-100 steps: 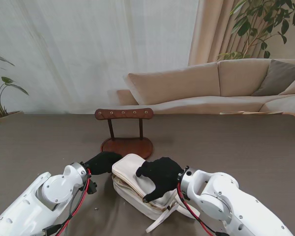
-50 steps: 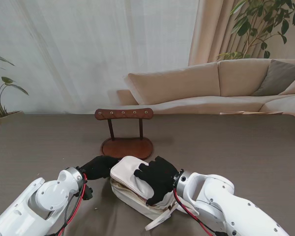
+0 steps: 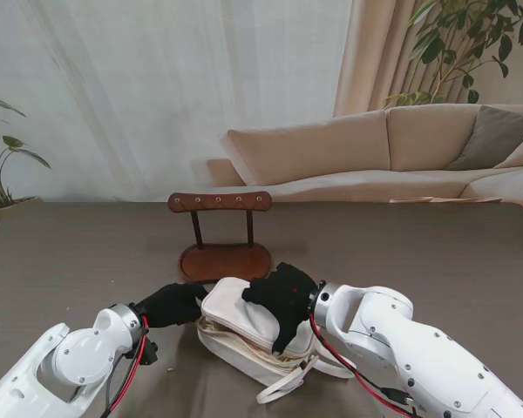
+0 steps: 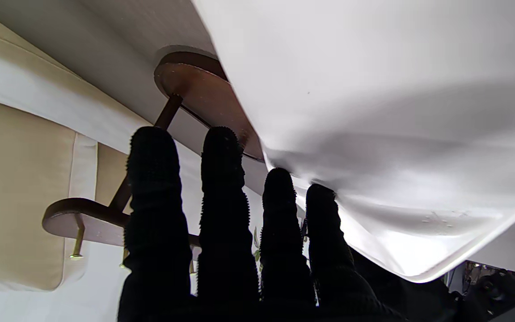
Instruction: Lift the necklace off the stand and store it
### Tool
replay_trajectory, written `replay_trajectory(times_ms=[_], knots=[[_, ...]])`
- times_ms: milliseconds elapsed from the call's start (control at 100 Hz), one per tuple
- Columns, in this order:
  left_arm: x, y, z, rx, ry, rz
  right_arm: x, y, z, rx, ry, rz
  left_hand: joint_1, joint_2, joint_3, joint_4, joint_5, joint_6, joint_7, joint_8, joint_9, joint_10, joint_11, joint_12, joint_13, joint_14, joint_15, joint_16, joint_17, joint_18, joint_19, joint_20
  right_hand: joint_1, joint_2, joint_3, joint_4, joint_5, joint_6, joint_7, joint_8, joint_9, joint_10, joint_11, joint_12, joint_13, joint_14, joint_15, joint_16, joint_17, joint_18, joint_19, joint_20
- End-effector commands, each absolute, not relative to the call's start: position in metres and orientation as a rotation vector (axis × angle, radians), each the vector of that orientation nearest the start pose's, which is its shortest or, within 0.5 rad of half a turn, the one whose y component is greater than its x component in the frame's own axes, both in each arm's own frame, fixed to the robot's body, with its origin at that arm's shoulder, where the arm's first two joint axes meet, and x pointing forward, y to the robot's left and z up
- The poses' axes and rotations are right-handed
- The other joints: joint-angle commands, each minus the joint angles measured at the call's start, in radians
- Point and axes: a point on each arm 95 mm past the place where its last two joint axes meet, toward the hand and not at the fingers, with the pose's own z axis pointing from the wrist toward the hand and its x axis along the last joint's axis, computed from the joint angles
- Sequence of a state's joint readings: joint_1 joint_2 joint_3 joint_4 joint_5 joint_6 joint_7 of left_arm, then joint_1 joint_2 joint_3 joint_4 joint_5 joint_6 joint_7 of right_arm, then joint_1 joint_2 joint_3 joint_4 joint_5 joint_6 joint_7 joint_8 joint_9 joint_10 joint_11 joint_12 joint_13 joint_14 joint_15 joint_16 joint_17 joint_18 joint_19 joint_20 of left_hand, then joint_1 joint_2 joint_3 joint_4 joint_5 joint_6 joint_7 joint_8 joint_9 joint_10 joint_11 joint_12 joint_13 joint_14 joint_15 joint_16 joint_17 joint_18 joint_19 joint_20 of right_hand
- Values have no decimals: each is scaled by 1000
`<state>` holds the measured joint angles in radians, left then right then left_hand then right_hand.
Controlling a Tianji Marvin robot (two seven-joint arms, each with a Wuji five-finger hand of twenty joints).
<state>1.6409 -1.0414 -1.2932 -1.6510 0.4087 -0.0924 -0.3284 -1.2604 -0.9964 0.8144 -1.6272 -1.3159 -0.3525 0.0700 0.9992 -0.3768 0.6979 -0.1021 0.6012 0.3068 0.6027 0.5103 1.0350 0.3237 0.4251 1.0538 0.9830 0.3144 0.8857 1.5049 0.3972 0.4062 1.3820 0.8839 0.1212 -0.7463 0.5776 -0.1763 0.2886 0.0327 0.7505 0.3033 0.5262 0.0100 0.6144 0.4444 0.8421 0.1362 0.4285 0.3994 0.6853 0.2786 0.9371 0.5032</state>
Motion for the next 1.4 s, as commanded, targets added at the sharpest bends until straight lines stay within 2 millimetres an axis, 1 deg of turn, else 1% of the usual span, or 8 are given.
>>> replay_trajectory(times_ms=[0,220,470,780,1030,1160,1210,1390], knots=[[357,11,-358,-1908,1670,-1655,403,88,-322,357,2191,1330,15,-74,-33,-72,136,-25,410,156,42,-24,34,23,38,-6,5,1,17,-12,42,-15,177,-124,723,27,64,-133,-4,-29,18,-27,6,-14,27,-2,11,12,-337,1,32,-34],[353,15,-358,-1891,1653,-1635,395,84,-320,402,2185,1396,-7,-90,30,-101,101,-7,474,204,86,-44,121,80,87,-53,84,11,78,0,76,-34,94,-141,699,0,59,-127,-5,-32,25,-8,7,-15,24,5,16,16,-344,11,32,-33],[347,23,-354,-1889,1622,-1617,370,92,-313,418,2164,1517,-10,-88,45,-111,84,-2,497,208,104,-53,169,114,105,-87,162,27,98,5,99,-40,-29,-35,569,4,33,-64,-39,-52,16,25,-16,-18,2,19,7,17,-363,28,19,-24],[343,34,-358,-1967,1575,-1540,359,111,-297,433,2099,1605,-28,-36,-64,-87,160,16,435,175,161,-41,206,-32,176,-4,156,-13,126,54,119,-39,-42,14,524,12,17,-46,-44,-54,7,34,-14,-14,-9,28,10,20,-368,35,13,-17],[345,31,-366,-2017,1552,-1517,357,121,-282,439,2089,1622,-74,-38,-123,-49,215,-1,330,125,101,15,64,-184,129,84,8,-37,60,54,75,-19,-79,61,468,13,-29,-5,-73,-67,-30,48,-30,-17,-32,39,2,18,-390,54,-4,-14],[346,32,-367,-1932,1648,-1443,358,122,-278,474,2117,1615,-165,-170,19,-62,131,-43,390,153,60,-61,117,-143,86,-38,79,3,80,-11,95,-14,-111,59,453,7,-116,64,-111,-93,-106,70,-36,-15,-89,56,-17,15,-430,83,-42,-12],[347,32,-368,-1894,1681,-1420,358,123,-278,474,2120,1613,-169,-205,71,-71,105,-56,434,159,61,-85,119,-1,75,-81,110,14,91,-29,111,-31,-118,67,451,5,-128,74,-114,-98,-119,77,-32,-13,-93,57,-17,15,-430,85,-48,-9],[353,29,-374,-1819,1748,-1333,354,129,-284,453,2096,1644,-107,-210,104,-76,89,-57,457,141,81,-106,104,96,77,-113,135,20,110,-39,130,-39,-108,73,448,7,-103,46,-94,-100,-102,72,-8,-5,-74,44,2,21,-405,77,-47,6]])
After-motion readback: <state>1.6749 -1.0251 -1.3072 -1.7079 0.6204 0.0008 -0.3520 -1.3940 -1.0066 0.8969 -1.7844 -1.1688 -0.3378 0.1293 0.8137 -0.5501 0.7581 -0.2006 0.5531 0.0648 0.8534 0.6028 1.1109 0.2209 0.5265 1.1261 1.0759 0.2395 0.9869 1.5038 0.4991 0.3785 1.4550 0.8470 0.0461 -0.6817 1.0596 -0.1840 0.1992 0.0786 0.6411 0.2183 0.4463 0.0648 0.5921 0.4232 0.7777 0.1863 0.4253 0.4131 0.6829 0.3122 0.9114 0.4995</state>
